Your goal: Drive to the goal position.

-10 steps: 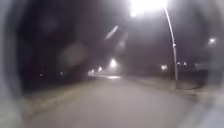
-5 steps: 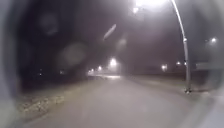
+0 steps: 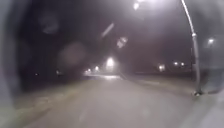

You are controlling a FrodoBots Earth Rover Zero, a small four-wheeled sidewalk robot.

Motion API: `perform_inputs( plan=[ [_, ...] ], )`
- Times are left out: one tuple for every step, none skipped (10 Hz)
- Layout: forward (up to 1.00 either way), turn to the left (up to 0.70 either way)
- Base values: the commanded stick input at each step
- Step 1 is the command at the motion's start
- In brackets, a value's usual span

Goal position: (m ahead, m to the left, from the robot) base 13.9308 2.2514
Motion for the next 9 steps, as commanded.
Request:
perform_inputs(
  plan=[
    [1.00,-0.02],
    [1.00,-0.02],
    [1.00,-0.02],
    [1.00,-0.02],
    [1.00,-0.02],
    [1.00,-0.01],
    [1.00,0.01],
    [1.00,0.02],
    [1.00,0.04]
  ],
)
